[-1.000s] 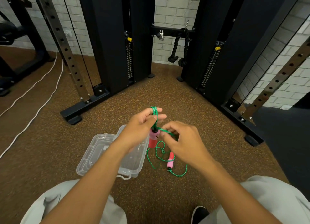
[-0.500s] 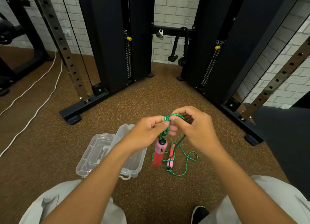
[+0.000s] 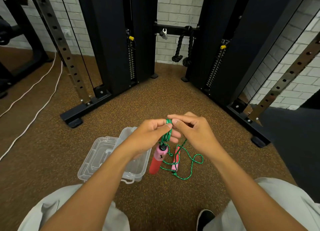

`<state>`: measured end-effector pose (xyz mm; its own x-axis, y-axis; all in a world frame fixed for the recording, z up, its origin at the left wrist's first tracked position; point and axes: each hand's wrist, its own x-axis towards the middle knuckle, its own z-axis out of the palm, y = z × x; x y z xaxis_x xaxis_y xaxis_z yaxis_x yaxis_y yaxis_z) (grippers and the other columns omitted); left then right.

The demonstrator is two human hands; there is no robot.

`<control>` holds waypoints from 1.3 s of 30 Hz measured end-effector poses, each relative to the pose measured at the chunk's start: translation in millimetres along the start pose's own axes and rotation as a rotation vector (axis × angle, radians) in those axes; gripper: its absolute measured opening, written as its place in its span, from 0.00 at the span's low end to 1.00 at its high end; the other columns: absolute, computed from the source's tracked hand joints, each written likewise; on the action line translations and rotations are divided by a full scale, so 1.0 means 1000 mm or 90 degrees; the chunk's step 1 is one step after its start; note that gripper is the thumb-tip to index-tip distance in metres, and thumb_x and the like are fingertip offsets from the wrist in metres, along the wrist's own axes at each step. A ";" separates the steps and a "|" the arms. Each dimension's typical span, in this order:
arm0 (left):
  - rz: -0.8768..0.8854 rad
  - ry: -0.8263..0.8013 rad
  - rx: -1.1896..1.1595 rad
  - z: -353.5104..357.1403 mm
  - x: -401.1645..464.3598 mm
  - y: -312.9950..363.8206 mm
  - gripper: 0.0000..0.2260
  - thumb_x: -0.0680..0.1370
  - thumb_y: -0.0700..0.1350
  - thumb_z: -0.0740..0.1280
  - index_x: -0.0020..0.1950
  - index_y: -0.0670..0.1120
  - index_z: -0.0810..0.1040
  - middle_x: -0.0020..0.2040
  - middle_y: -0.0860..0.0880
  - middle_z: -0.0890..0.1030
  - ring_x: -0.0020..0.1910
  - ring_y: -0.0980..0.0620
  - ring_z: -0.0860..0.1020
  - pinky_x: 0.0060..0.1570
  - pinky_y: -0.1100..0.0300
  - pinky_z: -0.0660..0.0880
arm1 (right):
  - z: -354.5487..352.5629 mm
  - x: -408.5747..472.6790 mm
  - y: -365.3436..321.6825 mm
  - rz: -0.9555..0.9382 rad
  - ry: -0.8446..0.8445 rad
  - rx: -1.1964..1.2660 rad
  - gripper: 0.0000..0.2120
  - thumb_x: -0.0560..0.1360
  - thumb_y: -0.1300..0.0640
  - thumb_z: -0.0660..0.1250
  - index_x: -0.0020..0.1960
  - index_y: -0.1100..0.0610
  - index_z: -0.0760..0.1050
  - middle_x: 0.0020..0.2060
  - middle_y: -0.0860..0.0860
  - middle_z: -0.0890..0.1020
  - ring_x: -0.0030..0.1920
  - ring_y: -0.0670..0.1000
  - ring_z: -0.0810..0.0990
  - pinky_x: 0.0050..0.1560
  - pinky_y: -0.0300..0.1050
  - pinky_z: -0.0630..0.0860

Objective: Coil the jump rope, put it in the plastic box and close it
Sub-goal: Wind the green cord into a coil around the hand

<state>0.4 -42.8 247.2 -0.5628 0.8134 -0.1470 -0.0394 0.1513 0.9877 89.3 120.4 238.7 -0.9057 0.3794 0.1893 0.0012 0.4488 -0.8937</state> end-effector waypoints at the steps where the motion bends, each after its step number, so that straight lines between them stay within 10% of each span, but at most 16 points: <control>1: -0.013 -0.011 0.001 0.000 -0.001 0.000 0.10 0.86 0.41 0.60 0.58 0.41 0.81 0.47 0.47 0.89 0.46 0.52 0.87 0.53 0.61 0.81 | 0.000 -0.001 -0.001 0.010 0.000 0.028 0.09 0.78 0.53 0.71 0.57 0.47 0.86 0.39 0.49 0.82 0.42 0.48 0.80 0.48 0.45 0.76; 9: 0.037 0.038 -0.213 -0.013 -0.005 0.010 0.09 0.82 0.41 0.63 0.57 0.43 0.82 0.48 0.46 0.89 0.46 0.52 0.87 0.55 0.57 0.80 | 0.004 -0.001 0.016 0.120 0.017 0.198 0.05 0.80 0.62 0.69 0.53 0.59 0.83 0.37 0.53 0.81 0.35 0.48 0.77 0.37 0.45 0.76; 15: 0.046 0.037 -0.210 -0.015 -0.006 0.008 0.18 0.84 0.36 0.59 0.72 0.48 0.74 0.67 0.50 0.83 0.66 0.54 0.81 0.67 0.53 0.75 | 0.031 -0.020 0.015 -0.007 -0.028 -0.115 0.10 0.81 0.56 0.66 0.57 0.47 0.85 0.32 0.50 0.83 0.29 0.44 0.75 0.33 0.43 0.71; 21: 0.039 0.108 -0.038 -0.015 -0.001 0.002 0.21 0.85 0.35 0.58 0.77 0.48 0.68 0.70 0.53 0.80 0.64 0.63 0.80 0.54 0.74 0.75 | 0.025 -0.024 -0.003 -0.131 -0.024 -0.304 0.09 0.79 0.55 0.68 0.56 0.54 0.84 0.46 0.47 0.86 0.43 0.43 0.81 0.47 0.34 0.73; 29: 0.027 0.066 0.029 -0.012 0.003 -0.002 0.18 0.86 0.37 0.57 0.70 0.52 0.77 0.63 0.54 0.84 0.67 0.58 0.79 0.72 0.59 0.69 | 0.002 -0.019 -0.021 -0.095 0.044 -0.192 0.03 0.78 0.56 0.70 0.47 0.50 0.83 0.41 0.40 0.82 0.33 0.40 0.74 0.34 0.29 0.66; 39: 0.017 -0.051 0.044 -0.006 -0.001 -0.004 0.13 0.85 0.37 0.59 0.63 0.45 0.81 0.54 0.48 0.88 0.55 0.51 0.85 0.64 0.54 0.77 | -0.015 -0.007 -0.013 -0.055 0.028 -0.085 0.02 0.75 0.56 0.76 0.46 0.53 0.83 0.38 0.44 0.84 0.38 0.39 0.78 0.44 0.34 0.72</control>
<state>-4.2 -47.4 243.8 -0.4945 0.8599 -0.1270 0.0335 0.1648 0.9858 102.0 123.8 255.1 -0.8854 0.3688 0.2829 -0.0165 0.5833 -0.8121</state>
